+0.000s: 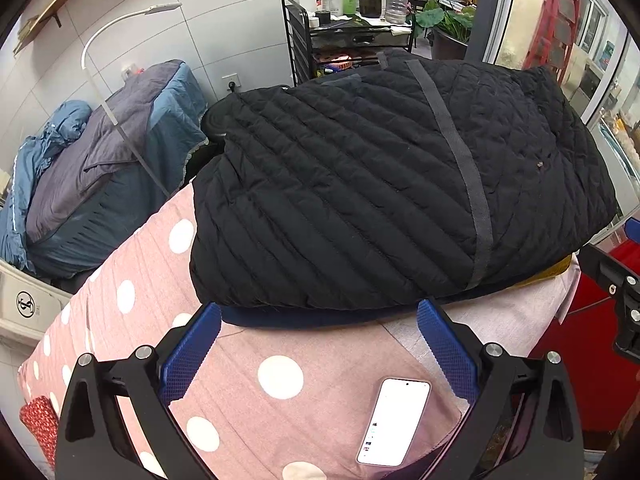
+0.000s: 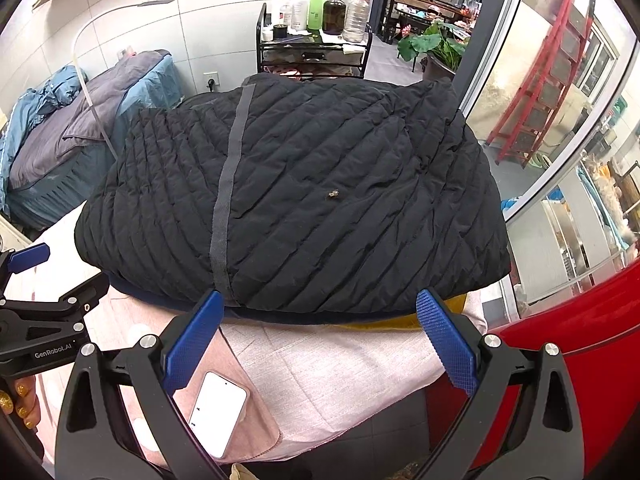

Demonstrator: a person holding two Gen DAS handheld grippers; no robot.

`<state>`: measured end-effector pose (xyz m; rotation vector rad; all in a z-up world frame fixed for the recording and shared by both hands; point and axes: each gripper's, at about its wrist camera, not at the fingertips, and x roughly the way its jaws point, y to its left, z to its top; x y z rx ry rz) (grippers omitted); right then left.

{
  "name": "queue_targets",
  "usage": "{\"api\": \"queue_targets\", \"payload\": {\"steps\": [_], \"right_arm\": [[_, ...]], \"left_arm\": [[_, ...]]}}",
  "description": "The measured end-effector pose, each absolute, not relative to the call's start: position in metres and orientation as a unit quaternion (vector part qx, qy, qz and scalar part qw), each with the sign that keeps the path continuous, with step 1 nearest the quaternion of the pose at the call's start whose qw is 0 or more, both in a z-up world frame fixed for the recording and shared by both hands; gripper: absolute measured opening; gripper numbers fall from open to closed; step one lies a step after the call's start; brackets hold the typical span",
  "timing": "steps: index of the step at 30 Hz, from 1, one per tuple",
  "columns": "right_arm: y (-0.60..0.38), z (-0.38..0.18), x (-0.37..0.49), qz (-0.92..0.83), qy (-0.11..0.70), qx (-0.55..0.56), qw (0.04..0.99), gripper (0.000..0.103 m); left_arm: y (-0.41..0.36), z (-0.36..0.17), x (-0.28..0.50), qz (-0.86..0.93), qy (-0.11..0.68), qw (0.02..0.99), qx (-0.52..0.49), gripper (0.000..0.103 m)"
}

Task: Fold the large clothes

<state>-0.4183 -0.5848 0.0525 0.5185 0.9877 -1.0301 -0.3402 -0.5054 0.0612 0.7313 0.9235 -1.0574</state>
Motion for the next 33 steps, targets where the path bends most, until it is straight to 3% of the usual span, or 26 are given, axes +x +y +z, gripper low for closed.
{"api": "queue_targets", "payload": {"steps": [33], "right_arm": [[-0.584, 0.0463, -0.412, -0.458, 0.46, 0.233, 0.724, 0.096]], "left_arm": [[-0.5075, 0.0556, -0.3391, -0.476, 0.421, 0.696, 0.333, 0.097]]}}
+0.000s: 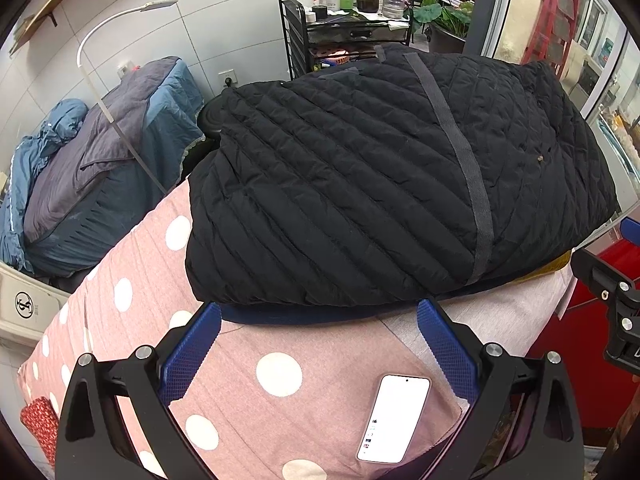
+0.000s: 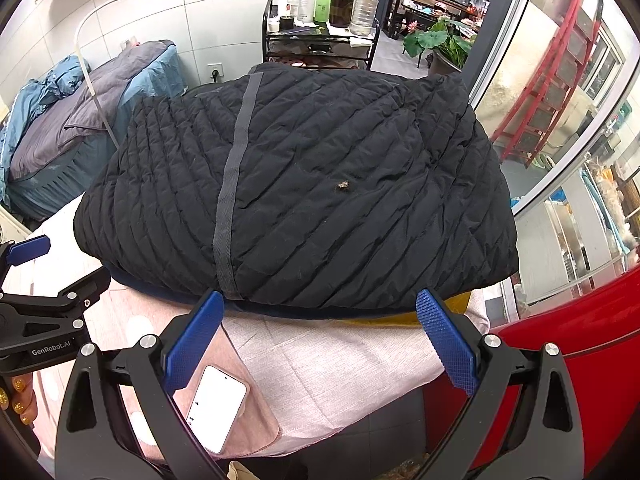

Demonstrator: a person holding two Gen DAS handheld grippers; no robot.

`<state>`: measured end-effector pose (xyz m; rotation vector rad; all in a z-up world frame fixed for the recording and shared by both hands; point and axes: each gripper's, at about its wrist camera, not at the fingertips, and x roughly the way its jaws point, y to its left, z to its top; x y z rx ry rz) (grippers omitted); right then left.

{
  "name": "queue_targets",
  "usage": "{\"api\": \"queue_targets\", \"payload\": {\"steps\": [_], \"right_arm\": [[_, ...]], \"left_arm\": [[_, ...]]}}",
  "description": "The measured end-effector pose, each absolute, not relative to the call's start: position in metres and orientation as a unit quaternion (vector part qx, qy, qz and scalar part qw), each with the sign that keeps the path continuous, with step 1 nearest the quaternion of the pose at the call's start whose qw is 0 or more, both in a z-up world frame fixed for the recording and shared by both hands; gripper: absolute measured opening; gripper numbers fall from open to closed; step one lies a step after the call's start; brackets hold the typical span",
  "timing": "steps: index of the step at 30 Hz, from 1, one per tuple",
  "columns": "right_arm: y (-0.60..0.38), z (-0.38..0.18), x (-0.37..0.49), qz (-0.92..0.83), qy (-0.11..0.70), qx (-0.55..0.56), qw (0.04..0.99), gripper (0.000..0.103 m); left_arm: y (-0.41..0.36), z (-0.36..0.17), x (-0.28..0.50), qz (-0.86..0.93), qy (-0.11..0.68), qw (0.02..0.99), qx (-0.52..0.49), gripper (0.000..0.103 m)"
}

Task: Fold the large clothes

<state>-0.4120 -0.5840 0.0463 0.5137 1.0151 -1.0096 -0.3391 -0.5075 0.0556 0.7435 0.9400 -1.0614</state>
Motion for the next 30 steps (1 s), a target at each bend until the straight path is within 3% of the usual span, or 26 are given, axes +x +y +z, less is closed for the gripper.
{"api": "queue_targets", "payload": {"steps": [30], "right_arm": [[-0.595, 0.04, -0.402, -0.446, 0.468, 0.232, 0.727, 0.096]], "left_arm": [[-0.512, 0.055, -0.338, -0.484, 0.429, 0.691, 0.322, 0.097]]}}
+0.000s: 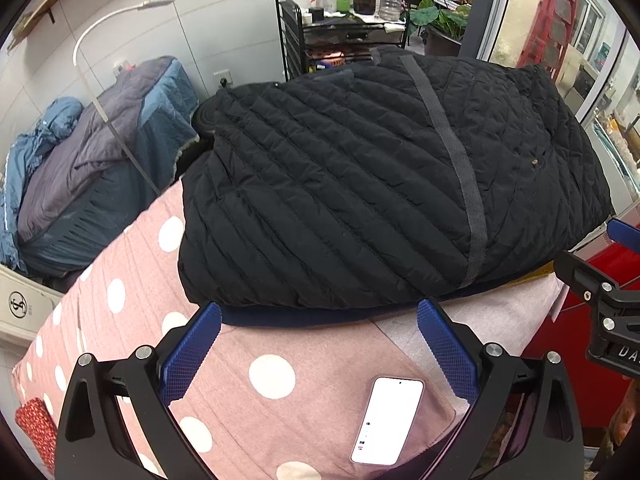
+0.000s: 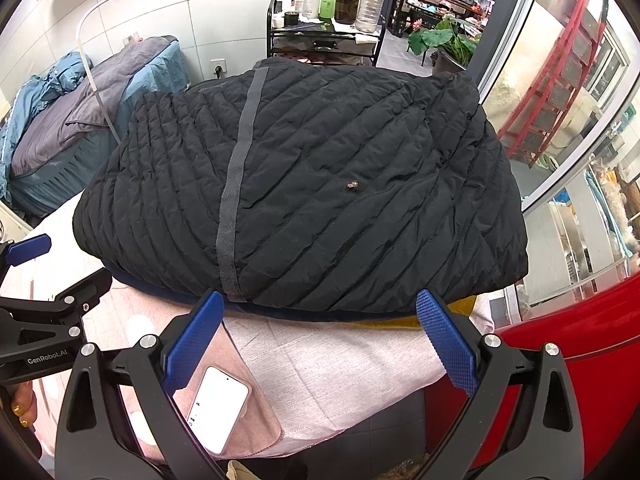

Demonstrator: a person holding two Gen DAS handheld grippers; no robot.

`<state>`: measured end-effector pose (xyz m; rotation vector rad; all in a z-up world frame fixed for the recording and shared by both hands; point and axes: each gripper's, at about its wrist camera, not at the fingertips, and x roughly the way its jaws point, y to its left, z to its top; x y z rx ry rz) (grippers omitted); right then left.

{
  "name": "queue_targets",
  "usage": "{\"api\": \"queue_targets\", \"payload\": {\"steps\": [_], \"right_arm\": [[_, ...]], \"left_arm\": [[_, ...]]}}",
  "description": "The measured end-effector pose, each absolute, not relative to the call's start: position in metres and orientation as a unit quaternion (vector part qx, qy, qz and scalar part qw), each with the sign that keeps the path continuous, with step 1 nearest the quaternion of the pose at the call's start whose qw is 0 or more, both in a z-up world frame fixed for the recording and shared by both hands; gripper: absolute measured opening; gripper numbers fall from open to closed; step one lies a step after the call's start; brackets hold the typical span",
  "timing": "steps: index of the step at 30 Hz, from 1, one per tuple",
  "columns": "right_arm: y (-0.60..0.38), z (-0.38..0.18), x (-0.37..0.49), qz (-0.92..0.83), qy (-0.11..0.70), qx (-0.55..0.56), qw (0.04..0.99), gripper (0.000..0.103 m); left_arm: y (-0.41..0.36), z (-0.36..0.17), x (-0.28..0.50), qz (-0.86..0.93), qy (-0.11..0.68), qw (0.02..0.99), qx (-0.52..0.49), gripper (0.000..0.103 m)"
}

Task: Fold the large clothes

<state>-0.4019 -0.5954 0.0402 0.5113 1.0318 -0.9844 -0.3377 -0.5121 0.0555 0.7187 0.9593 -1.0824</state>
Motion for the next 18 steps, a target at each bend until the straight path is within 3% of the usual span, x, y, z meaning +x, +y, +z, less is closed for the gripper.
{"api": "queue_targets", "payload": {"steps": [18], "right_arm": [[-0.5977, 0.039, -0.4003, -0.445, 0.467, 0.232, 0.728, 0.096]], "left_arm": [[-0.5154, 0.0543, -0.3366, -0.478, 0.432, 0.691, 0.327, 0.097]]}}
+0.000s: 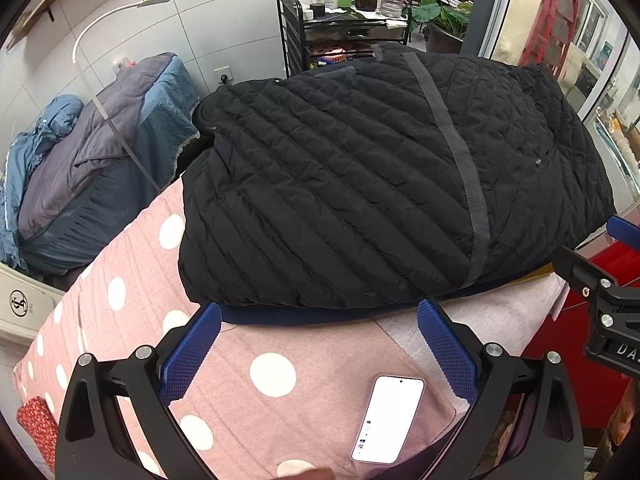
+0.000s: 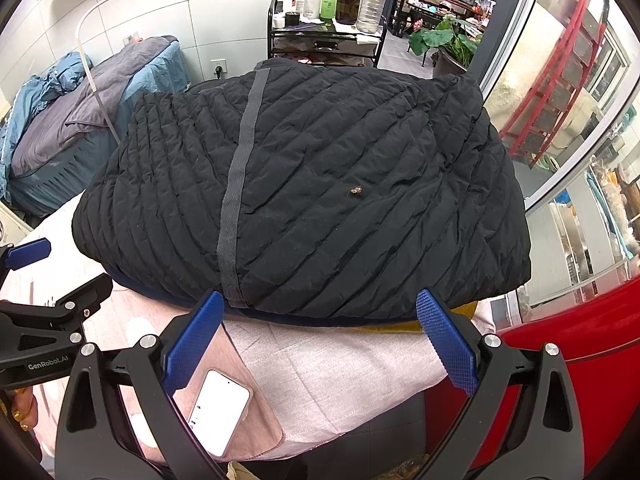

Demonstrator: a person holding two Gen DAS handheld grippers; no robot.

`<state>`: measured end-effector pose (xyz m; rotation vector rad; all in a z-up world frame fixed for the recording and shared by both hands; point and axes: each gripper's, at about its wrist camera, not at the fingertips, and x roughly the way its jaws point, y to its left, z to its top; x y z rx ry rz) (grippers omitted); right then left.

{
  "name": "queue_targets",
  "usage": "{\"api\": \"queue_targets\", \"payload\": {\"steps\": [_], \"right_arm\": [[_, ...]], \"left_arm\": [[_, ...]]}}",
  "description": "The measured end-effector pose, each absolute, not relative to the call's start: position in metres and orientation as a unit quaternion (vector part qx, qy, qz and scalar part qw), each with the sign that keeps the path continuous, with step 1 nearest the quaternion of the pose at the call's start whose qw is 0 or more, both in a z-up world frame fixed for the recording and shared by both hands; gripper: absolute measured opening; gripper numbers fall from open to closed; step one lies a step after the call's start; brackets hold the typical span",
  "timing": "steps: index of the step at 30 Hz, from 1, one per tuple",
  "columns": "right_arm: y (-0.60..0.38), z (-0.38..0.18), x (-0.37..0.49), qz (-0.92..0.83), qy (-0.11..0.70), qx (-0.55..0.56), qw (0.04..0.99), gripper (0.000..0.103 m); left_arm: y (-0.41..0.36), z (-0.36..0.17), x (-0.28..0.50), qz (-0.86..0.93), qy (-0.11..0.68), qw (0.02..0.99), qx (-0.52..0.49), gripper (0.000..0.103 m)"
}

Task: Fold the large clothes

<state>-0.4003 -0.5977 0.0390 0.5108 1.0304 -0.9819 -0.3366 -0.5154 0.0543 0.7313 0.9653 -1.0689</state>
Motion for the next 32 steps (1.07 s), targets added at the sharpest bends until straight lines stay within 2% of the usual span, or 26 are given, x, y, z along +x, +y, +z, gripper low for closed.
{"api": "queue_targets", "payload": {"steps": [17, 32], "right_arm": [[-0.606, 0.037, -0.395, -0.441, 0.472, 0.231, 0.727, 0.096], [-0.608, 0.036, -0.392, -0.44, 0.475, 0.23, 0.727, 0.096]], "left_arm": [[-0.513, 0.059, -0.343, -0.493, 0.399, 0.702, 0.325, 0.097], [-0.518, 0.051, -0.343, -0.485, 0.422, 0.685, 0.343, 0.097]]}}
